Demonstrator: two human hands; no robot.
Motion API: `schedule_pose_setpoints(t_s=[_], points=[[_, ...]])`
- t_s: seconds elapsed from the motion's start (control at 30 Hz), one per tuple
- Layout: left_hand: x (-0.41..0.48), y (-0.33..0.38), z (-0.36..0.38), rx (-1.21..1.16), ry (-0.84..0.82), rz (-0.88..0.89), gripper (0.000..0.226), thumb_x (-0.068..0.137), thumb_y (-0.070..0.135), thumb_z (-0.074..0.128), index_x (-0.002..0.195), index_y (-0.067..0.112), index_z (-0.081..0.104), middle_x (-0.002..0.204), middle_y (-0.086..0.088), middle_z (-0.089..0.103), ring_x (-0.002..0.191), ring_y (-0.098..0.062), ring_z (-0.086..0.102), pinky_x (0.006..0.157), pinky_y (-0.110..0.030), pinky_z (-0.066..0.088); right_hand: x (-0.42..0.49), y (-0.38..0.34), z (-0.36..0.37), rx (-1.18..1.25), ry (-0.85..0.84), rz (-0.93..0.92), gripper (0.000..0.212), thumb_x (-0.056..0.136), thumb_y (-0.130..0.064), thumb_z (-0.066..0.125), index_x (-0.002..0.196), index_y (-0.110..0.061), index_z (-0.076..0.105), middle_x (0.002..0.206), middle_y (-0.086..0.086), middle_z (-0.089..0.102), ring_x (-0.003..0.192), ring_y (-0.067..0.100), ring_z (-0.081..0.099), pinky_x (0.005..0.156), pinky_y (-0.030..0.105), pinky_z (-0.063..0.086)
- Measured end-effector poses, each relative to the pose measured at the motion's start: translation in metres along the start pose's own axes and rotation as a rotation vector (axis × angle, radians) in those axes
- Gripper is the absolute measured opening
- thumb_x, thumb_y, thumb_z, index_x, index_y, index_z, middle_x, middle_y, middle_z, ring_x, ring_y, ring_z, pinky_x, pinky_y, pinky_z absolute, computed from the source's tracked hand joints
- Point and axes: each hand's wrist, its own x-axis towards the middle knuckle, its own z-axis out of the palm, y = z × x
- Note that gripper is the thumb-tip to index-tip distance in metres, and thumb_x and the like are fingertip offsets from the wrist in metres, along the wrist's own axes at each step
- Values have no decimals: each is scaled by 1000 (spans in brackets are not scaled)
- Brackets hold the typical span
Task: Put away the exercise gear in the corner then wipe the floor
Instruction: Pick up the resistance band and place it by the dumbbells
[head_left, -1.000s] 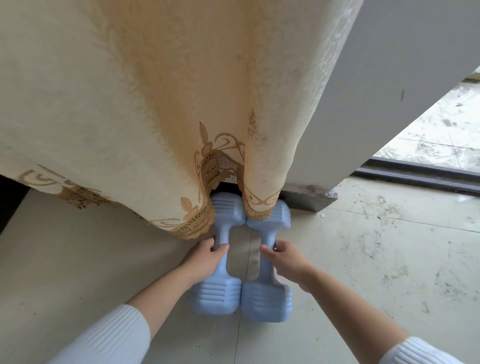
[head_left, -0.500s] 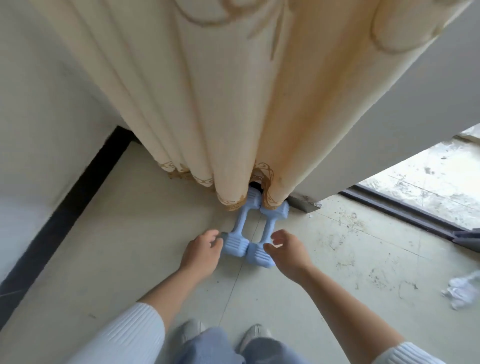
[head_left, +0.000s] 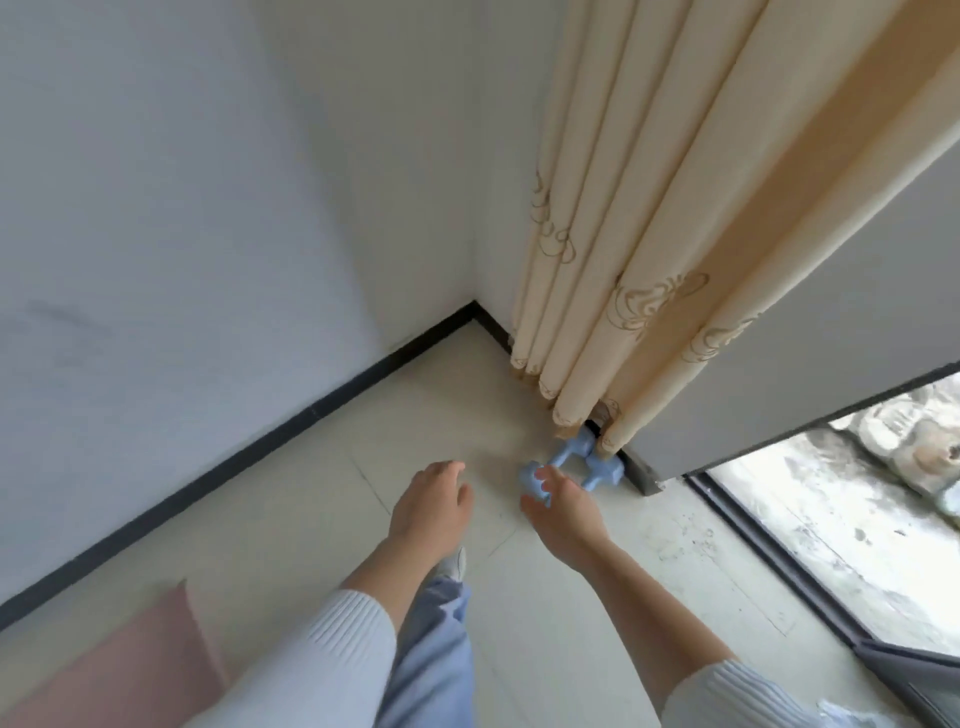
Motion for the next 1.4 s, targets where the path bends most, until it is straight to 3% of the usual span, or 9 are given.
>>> schedule_pose_setpoints(t_s=[0.13, 0.23, 0.37, 0.57, 0.83, 1.1, 1.4], points=[[-115, -20, -12, -17, 190, -113, 41, 99, 30, 37, 138, 18, 43, 139, 1, 48, 126, -17, 43, 97, -30, 40, -72, -16, 17, -199, -46, -218, 47, 92, -41, 53, 130, -16, 46, 132, 4, 52, 118, 24, 50, 83, 29, 40], [-203, -38, -10, -27, 298, -231, 41, 98, 30, 38, 136, 16, 44, 141, -1, 46, 128, -19, 41, 99, -33, 42, -133, -29, 32, -321, -68, -380, 52, 93, -41, 52, 138, -19, 41, 138, 1, 47, 127, 22, 42, 95, 30, 38], [-313, -76, -14, -44, 370, -409, 46, 96, 30, 39, 140, 15, 40, 149, -6, 38, 137, -23, 31, 107, -39, 37, -211, -58, 68, -432, -159, -607, 53, 90, -42, 53, 137, -19, 42, 136, 3, 49, 126, 22, 44, 100, 33, 39], [-476, -143, -33, -61, 539, -623, 47, 97, 31, 42, 141, 16, 39, 145, -3, 42, 131, -22, 39, 103, -38, 41, -335, -120, 146, -577, -265, -903, 53, 92, -42, 51, 140, -21, 37, 139, 1, 46, 126, 21, 43, 103, 37, 39], [-718, -267, -19, -81, 626, -889, 51, 97, 33, 37, 145, 14, 32, 153, -7, 31, 140, -24, 28, 109, -40, 34, -533, -175, 314, -769, -373, -1143, 58, 91, -41, 52, 141, -18, 34, 143, 6, 41, 128, 27, 40, 102, 42, 41], [-977, -391, 19, -175, 704, -1165, 52, 97, 33, 39, 145, 15, 32, 153, -6, 30, 140, -24, 25, 109, -39, 33, -767, -202, 505, -792, -518, -1353, 52, 91, -39, 52, 135, -15, 39, 135, 6, 46, 123, 27, 44, 98, 42, 42], [-1154, -522, 34, -264, 788, -1401, 50, 97, 32, 38, 145, 16, 32, 153, -7, 28, 141, -23, 24, 108, -38, 31, -937, -262, 676, -936, -584, -1691, 55, 92, -38, 50, 140, -16, 35, 136, 4, 45, 122, 25, 45, 99, 40, 41]])
